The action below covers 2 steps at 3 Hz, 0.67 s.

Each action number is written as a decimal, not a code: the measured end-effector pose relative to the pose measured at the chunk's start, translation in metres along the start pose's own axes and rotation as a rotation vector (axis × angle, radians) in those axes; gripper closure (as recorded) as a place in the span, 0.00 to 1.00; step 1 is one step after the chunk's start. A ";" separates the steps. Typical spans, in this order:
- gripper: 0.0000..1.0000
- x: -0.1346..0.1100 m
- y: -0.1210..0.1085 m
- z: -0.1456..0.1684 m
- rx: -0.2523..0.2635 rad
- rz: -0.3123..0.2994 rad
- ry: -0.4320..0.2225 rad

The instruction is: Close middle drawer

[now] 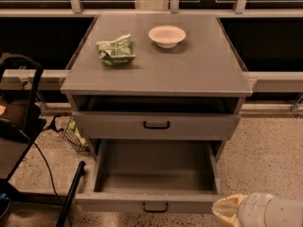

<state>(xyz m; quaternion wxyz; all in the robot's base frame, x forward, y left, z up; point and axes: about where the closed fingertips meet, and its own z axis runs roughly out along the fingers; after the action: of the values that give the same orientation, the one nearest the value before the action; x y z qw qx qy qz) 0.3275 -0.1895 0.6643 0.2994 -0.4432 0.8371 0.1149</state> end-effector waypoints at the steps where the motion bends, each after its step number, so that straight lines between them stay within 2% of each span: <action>1: 1.00 0.023 -0.010 0.029 0.049 -0.031 -0.011; 2: 1.00 0.050 -0.026 0.067 0.101 -0.043 -0.036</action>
Offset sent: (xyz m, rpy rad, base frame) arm 0.0364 -0.0258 -0.1120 -0.0341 -0.1572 -0.0384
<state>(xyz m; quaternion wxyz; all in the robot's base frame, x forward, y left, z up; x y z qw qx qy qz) 0.3540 -0.2075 0.5834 0.3388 -0.4432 0.8266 0.0743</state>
